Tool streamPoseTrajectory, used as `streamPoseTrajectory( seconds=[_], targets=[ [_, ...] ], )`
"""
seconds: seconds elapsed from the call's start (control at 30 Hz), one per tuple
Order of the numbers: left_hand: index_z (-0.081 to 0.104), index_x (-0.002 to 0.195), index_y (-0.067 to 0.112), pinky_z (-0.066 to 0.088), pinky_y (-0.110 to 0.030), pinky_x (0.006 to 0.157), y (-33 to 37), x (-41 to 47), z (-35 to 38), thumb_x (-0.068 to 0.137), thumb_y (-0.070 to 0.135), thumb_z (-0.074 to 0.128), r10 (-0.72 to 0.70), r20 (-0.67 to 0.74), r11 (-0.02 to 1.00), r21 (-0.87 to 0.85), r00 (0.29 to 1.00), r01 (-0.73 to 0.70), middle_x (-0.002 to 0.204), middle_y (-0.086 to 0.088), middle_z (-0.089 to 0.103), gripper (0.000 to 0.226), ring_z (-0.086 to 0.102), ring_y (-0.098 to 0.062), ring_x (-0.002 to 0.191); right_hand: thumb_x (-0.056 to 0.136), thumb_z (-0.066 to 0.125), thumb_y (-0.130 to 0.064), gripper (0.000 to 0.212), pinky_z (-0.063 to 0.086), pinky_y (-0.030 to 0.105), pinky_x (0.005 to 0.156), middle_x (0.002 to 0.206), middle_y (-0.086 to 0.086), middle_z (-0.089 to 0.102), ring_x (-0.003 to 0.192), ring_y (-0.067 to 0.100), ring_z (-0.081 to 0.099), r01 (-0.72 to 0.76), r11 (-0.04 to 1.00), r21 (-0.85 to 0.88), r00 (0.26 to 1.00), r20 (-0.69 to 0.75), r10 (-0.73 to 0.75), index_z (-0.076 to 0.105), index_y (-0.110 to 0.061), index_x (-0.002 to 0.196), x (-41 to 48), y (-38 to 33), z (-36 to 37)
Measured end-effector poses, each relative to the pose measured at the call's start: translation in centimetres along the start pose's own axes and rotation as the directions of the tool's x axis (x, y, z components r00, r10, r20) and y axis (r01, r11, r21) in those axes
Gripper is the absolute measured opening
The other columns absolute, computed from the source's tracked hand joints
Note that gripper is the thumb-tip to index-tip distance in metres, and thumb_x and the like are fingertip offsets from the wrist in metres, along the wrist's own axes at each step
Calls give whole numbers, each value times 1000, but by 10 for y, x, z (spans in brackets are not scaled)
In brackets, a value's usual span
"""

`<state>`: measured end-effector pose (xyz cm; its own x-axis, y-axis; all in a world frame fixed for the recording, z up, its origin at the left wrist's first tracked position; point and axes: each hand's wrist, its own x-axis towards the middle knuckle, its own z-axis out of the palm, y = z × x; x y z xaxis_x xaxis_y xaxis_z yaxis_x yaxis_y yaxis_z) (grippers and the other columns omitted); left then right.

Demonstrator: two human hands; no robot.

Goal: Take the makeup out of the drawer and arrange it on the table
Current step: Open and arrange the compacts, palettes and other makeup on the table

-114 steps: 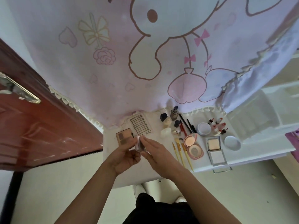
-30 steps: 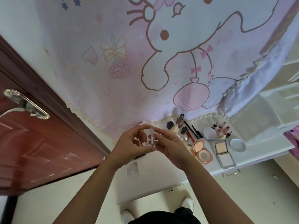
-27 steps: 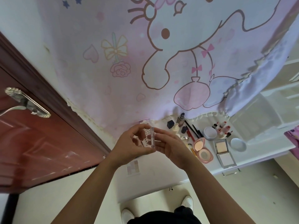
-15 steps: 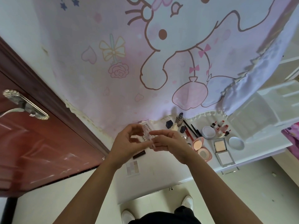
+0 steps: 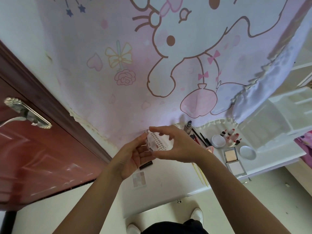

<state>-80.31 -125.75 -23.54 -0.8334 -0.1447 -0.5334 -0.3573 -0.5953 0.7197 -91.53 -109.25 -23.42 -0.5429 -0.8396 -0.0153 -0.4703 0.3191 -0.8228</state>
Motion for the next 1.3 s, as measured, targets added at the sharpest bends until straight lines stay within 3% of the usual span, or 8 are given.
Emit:
streamPoseTrajectory(
  seconds=[0.2,0.33,0.63,0.77,0.93,1.07,1.17,1.3],
  targets=[
    [70,114,4,62,-38,74,4,3,2,82,31,66,1,2,1000,-26,1000,-1,103,-22,73,42,73,-28,81,78,81,-28,66,38,-1,81,120,-20,66,104,-20,55,53,996,-72,996,70,-48,59,-24,139,15,-8,-10],
    [68,113,1,62,-39,72,1,7,0,84,30,67,-40,-11,999,18,999,40,93,-18,72,42,71,-26,77,80,76,-35,48,43,4,78,108,-16,74,98,-7,65,75,992,-103,997,-20,-78,69,-23,126,19,-6,-10],
    [71,116,2,62,-37,68,-2,15,3,88,30,68,-36,-45,999,-20,998,35,102,-20,70,40,71,-29,79,76,78,-29,50,42,4,86,107,-21,73,100,-13,61,113,988,-106,993,32,-111,67,-30,125,13,-11,-7],
    [73,112,4,59,-34,62,0,15,4,86,27,68,-36,-18,999,8,999,36,97,-17,72,35,69,-26,74,74,75,-32,45,51,17,90,100,-21,73,96,-8,64,112,982,-154,994,20,-110,69,-32,118,12,-13,-4],
    [65,118,-6,60,-35,63,-2,18,-3,77,29,77,-84,-14,996,-11,996,84,93,-19,68,56,69,-26,74,90,70,-22,30,53,12,85,104,-14,76,94,-7,69,71,997,-4,995,-66,-71,75,-26,119,11,-3,-9],
    [63,117,-7,58,-37,65,-2,20,-3,76,33,76,-115,61,991,-55,992,118,99,-23,65,59,68,-29,80,98,64,-29,17,61,31,75,86,-8,78,82,16,75,8,991,130,989,-146,11,79,-28,105,13,6,-12],
    [60,123,-9,57,-36,63,0,19,-7,80,34,72,-136,126,982,-117,983,151,104,-25,61,62,66,-29,79,97,64,-29,23,58,21,78,89,-7,78,85,7,74,-71,965,252,984,-143,109,78,-16,109,14,15,-18],
    [59,125,-8,51,-37,72,-3,21,-15,88,37,66,-174,181,980,-68,968,189,109,-29,59,59,59,-30,81,99,58,-36,25,54,22,69,88,-4,78,78,8,72,-177,922,345,961,-142,238,75,-19,105,12,24,-15]
  ],
)
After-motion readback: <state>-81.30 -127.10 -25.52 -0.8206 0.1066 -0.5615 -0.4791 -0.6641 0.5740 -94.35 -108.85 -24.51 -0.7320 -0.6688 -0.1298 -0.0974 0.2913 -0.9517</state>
